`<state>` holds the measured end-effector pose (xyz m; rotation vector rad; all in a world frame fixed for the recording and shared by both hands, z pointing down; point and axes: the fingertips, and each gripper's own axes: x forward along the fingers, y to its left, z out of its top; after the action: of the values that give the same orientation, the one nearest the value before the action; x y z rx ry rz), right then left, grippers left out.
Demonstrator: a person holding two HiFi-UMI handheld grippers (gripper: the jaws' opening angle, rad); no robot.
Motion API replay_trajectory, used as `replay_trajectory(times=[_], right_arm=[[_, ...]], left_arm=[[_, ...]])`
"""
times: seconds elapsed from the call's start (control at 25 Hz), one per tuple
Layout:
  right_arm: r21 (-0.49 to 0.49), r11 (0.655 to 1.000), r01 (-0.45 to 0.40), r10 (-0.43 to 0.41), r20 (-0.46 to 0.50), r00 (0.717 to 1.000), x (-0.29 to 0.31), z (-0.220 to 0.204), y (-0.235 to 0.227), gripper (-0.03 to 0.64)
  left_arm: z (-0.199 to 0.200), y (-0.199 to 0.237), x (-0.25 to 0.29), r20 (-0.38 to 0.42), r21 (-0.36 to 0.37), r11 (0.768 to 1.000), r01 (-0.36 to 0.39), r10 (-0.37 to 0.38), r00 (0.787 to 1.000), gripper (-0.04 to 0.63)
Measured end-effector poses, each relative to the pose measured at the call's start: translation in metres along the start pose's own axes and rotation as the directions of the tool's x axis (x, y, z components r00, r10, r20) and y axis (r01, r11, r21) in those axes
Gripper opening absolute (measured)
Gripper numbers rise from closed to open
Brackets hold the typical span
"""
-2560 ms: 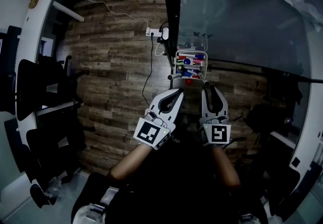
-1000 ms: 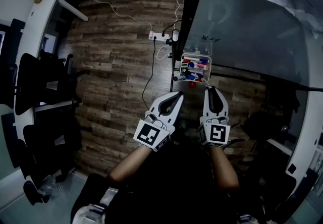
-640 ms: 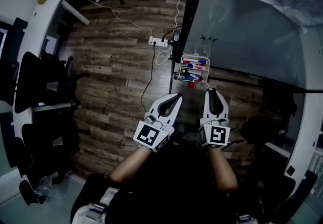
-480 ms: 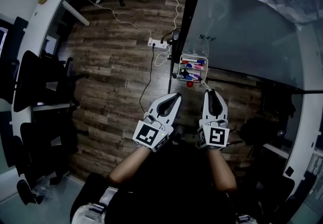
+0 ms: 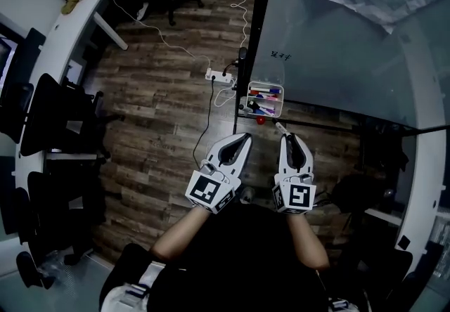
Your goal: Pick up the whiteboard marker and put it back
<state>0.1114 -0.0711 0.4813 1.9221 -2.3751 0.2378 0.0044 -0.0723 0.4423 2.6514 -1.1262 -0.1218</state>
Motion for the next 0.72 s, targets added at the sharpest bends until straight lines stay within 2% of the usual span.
replay_trajectory(times=[0.72], right_arm=[[-0.008, 1.000, -0.002, 0.002, 0.014, 1.000, -0.060, 0.011, 0.008, 0.078]], left_arm=[[0.007, -0.036, -0.014, 0.024, 0.027, 0.999, 0.029, -0.030, 0.999, 0.008]])
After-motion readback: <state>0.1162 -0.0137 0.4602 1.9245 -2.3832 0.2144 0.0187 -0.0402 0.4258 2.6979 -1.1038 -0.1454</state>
